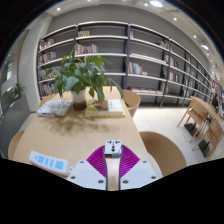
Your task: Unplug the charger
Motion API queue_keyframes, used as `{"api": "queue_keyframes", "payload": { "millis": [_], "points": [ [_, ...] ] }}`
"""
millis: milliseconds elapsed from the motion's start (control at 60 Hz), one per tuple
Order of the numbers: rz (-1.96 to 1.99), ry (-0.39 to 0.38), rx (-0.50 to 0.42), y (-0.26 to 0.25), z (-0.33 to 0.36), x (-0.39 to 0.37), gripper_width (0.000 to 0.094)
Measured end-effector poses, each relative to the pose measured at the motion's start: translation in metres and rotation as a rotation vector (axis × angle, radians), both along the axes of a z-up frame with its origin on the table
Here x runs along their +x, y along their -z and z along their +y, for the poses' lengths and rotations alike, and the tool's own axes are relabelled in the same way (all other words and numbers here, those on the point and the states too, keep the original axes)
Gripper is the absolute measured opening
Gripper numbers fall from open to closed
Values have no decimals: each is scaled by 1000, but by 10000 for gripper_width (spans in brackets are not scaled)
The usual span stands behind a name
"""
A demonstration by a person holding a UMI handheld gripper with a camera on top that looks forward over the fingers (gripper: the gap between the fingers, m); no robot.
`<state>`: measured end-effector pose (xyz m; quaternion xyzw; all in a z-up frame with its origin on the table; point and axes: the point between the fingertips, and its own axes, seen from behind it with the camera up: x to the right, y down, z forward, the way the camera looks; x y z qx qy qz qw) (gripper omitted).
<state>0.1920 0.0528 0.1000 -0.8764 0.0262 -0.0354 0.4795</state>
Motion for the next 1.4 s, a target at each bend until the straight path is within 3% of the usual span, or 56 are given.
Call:
{"api": "queue_keyframes", "payload": {
  "millis": [83, 100, 183, 367, 467, 700, 900, 1150, 1400],
  "points": [
    [10, -3, -73, 33, -16, 7, 153],
    [9, -3, -70, 58, -15, -5, 156],
    [22, -16, -114, 67, -20, 1, 157],
    [-43, -39, -171, 84, -20, -1, 296],
    [-57, -69, -145, 53, -22, -11, 564],
    [-59, -72, 76, -91, -50, -50, 704],
    [-6, -101, 171, -147, -129, -98, 712],
    [24, -94, 104, -114, -234, -127, 718],
    [23, -119, 72, -103, -281, -148, 721]
  ]
}}
